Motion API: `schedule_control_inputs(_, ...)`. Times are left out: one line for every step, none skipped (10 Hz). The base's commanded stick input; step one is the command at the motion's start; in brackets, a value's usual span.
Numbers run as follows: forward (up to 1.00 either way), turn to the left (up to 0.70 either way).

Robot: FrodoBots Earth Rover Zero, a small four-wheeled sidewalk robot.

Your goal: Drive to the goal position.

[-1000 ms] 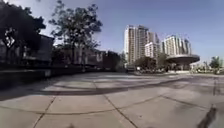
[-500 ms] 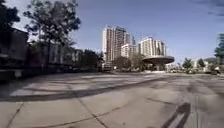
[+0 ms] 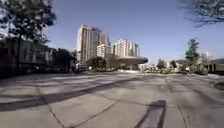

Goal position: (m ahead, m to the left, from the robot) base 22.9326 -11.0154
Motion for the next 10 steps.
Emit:
schedule_control_inputs(0.70,0.00)
schedule_control_inputs(0.70,0.00)
schedule_control_inputs(0.70,0.00)
schedule_control_inputs(0.70,0.00)
schedule_control_inputs(0.70,0.00)
schedule_control_inputs(0.70,0.00)
schedule_control_inputs(0.70,0.00)
schedule_control_inputs(0.70,0.00)
schedule_control_inputs(0.70,0.00)
schedule_control_inputs(0.70,0.00)
